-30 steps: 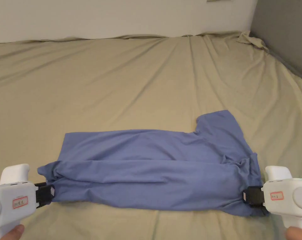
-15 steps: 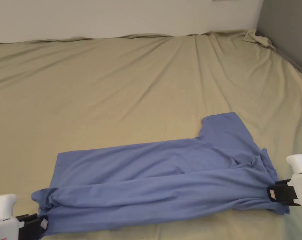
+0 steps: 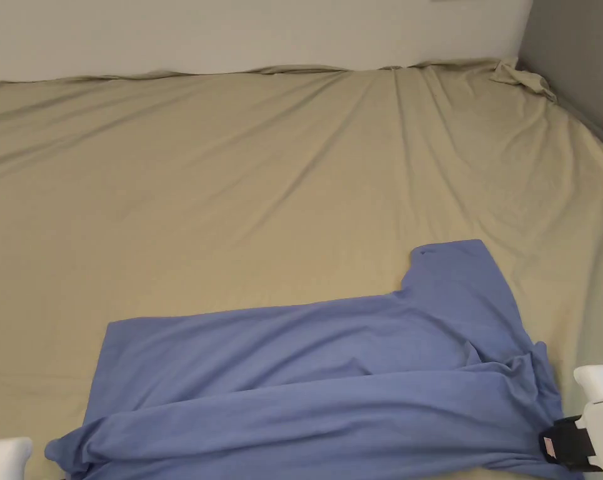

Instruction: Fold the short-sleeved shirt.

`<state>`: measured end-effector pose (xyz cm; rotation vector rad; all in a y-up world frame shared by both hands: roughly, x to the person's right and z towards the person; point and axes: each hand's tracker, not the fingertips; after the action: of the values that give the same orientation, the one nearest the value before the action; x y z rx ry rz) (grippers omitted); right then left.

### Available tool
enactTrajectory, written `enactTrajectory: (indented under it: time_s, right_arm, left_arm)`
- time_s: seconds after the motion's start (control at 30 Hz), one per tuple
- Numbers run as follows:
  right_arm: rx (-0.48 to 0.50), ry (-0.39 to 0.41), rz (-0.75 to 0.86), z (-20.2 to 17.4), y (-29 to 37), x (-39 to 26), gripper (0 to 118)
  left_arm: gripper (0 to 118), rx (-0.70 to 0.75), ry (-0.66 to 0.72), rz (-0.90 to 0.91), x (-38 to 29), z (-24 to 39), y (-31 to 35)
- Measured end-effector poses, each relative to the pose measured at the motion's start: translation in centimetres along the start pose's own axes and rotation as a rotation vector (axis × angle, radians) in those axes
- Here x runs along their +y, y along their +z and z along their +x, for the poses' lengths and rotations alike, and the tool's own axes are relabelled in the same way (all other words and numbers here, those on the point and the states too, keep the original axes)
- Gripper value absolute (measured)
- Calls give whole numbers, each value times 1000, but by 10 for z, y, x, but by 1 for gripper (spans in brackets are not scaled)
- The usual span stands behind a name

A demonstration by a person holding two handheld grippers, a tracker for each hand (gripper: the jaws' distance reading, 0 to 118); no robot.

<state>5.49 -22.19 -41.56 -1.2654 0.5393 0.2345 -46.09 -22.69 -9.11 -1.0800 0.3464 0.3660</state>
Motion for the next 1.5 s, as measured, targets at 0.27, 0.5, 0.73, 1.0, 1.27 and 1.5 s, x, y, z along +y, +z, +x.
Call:
enactTrajectory:
  time_s: [0.27, 0.5, 0.73, 1.0, 1.27, 1.5]
  right_arm:
    - [-41, 11, 3, 6, -28, 0, 34]
    - [111, -78, 129, 14, 40, 11, 118]
    - [204, -86, 407, -20, 113, 7, 112]
    - [191, 15, 386, -72, 75, -11, 5]
    - [178, 65, 426, -80, 71, 4, 5]
    - [181, 37, 437, -69, 68, 10, 5]
  left_arm:
    - [24, 38, -26, -11, -5, -4, -25]
    - [118, -106, 169, 165, 8, -16, 43]
    - [118, -152, 184, 261, 15, 13, 89]
    - [0, -190, 140, 188, 16, 45, 54]
    - [118, 27, 50, 185, 145, 2, -36]
    - [118, 193, 65, 47, 199, -23, -135]
